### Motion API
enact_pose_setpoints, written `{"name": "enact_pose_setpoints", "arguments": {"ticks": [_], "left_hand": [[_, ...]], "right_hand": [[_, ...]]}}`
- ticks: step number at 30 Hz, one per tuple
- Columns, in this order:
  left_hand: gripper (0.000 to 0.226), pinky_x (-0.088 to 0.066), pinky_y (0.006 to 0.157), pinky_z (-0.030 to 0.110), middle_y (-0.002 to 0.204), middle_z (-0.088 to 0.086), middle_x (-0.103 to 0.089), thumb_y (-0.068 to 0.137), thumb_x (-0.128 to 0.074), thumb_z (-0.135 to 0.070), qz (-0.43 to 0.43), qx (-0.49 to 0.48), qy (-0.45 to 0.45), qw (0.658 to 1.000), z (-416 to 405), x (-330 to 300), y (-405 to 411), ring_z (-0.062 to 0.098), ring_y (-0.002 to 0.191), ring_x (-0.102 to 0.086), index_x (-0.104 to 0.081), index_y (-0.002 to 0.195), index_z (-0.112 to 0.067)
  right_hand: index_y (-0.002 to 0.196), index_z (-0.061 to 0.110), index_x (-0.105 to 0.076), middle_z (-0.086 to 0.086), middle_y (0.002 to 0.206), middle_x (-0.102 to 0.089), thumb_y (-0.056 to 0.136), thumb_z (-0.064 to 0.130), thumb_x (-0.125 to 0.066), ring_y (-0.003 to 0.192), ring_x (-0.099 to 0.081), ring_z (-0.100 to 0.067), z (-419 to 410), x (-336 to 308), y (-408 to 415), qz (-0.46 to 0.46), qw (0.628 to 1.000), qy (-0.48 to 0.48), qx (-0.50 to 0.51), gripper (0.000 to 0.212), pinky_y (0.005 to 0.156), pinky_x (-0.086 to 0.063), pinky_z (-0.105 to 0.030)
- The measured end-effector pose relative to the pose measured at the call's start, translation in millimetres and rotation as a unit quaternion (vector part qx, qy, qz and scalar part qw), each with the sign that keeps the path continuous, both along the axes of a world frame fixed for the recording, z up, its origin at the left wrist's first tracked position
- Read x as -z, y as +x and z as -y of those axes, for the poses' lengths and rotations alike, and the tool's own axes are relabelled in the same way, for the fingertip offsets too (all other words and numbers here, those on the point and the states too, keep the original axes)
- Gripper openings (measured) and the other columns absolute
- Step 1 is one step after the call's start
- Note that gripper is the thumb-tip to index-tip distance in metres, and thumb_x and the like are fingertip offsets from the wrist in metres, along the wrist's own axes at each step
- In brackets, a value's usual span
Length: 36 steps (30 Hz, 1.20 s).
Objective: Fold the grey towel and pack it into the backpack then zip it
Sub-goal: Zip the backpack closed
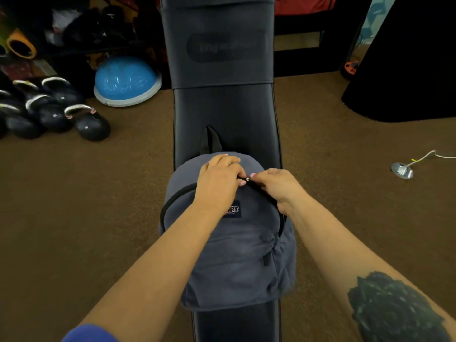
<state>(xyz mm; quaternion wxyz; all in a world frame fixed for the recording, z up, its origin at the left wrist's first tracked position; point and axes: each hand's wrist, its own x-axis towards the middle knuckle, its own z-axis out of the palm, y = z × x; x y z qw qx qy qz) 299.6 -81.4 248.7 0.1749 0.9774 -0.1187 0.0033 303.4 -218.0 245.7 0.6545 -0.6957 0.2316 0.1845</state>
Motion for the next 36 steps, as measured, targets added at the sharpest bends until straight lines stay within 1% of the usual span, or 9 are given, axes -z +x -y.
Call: {"name": "enact_pose_setpoints", "arguments": {"ticks": [3, 8, 12, 16, 20, 24, 28, 31, 36], "left_hand": [[0.018, -0.028, 0.104, 0.035, 0.135, -0.005, -0.052, 0.09, -0.056, -0.028, -0.004, 0.003, 0.015, 1.0, -1, 0, 3, 0.016, 0.134, -0.033, -0.066, 0.102, -0.018], [0.016, -0.032, 0.101, 0.036, 0.13, -0.004, -0.053, 0.09, -0.056, -0.026, -0.009, -0.014, 0.016, 1.0, -3, -2, 8, 0.017, 0.128, -0.038, -0.065, 0.1, -0.017], [0.013, -0.032, 0.098, 0.035, 0.127, -0.003, -0.054, 0.091, -0.055, -0.022, -0.023, -0.021, 0.01, 0.999, 1, -2, 10, 0.018, 0.124, -0.04, -0.063, 0.1, -0.017], [0.013, -0.031, 0.101, 0.037, 0.126, 0.0, -0.052, 0.094, -0.051, -0.021, -0.043, -0.025, 0.027, 0.998, 5, 1, 8, 0.021, 0.123, -0.04, -0.057, 0.104, -0.017], [0.022, -0.017, 0.115, 0.051, 0.143, -0.004, -0.04, 0.091, -0.054, -0.032, -0.06, 0.003, 0.041, 0.997, 24, 4, 8, 0.022, 0.139, -0.022, -0.058, 0.112, -0.025], [0.03, -0.004, 0.115, 0.058, 0.15, -0.004, -0.033, 0.088, -0.056, -0.041, -0.05, 0.089, 0.109, 0.989, 51, 12, 6, 0.02, 0.143, -0.014, -0.058, 0.117, -0.033], [0.03, 0.003, 0.114, 0.057, 0.145, -0.007, -0.041, 0.09, -0.053, -0.04, -0.034, 0.114, 0.169, 0.978, 64, 17, 12, 0.018, 0.143, -0.018, -0.059, 0.118, -0.032], [0.028, 0.006, 0.114, 0.055, 0.138, -0.009, -0.047, 0.091, -0.05, -0.041, -0.046, 0.111, 0.181, 0.976, 64, 17, 17, 0.016, 0.142, -0.019, -0.06, 0.116, -0.032], [0.025, 0.008, 0.114, 0.054, 0.136, -0.011, -0.049, 0.092, -0.05, -0.039, -0.055, 0.097, 0.164, 0.98, 64, 17, 18, 0.015, 0.142, -0.019, -0.062, 0.113, -0.032]], "right_hand": [[0.065, 0.015, -0.058, -0.005, 0.073, -0.061, 0.084, 0.015, -0.067, 0.076, -0.057, -0.018, 3, 1, -1, 0.005, 1.0, -0.016, -0.005, 0.021, 0.076, -0.047, -0.033], [0.066, 0.014, -0.057, -0.003, 0.063, -0.054, 0.085, 0.016, -0.066, 0.055, -0.046, -0.012, 22, 5, -5, -0.018, 0.999, -0.028, 0.008, 0.021, 0.05, -0.035, -0.022], [0.073, 0.011, -0.056, -0.004, 0.068, -0.054, 0.087, 0.011, -0.061, 0.054, -0.044, -0.01, 45, 12, -12, -0.062, 0.998, -0.011, 0.03, 0.015, 0.036, -0.034, -0.014], [0.074, 0.014, -0.052, -0.002, 0.07, -0.055, 0.089, 0.012, -0.059, 0.051, -0.043, -0.011, 57, 24, -17, -0.105, 0.994, -0.003, 0.037, 0.016, 0.048, -0.025, -0.024], [0.07, 0.015, -0.052, -0.001, 0.066, -0.053, 0.088, 0.013, -0.059, 0.044, -0.043, -0.008, 56, 29, -17, -0.102, 0.994, 0.024, 0.044, 0.02, 0.047, -0.025, -0.022], [0.075, 0.013, -0.056, -0.006, 0.074, -0.058, 0.088, 0.012, -0.06, 0.059, -0.05, -0.014, 55, 31, -17, -0.094, 0.991, 0.074, 0.055, 0.014, 0.05, -0.033, -0.023], [0.077, 0.014, -0.058, -0.01, 0.089, -0.061, 0.089, 0.007, -0.058, 0.075, -0.057, -0.017, 60, 32, -17, -0.086, 0.991, 0.086, 0.053, 0.014, 0.056, -0.041, -0.021], [0.078, 0.009, -0.056, -0.013, 0.085, -0.058, 0.089, 0.006, -0.058, 0.069, -0.056, -0.016, 61, 31, -18, -0.089, 0.991, 0.084, 0.061, 0.012, 0.043, -0.043, -0.015], [0.075, 0.008, -0.051, -0.007, 0.074, -0.055, 0.092, 0.006, -0.055, 0.048, -0.052, -0.01, 67, 42, -26, -0.107, 0.989, 0.066, 0.074, 0.017, 0.029, -0.033, -0.01]]}}
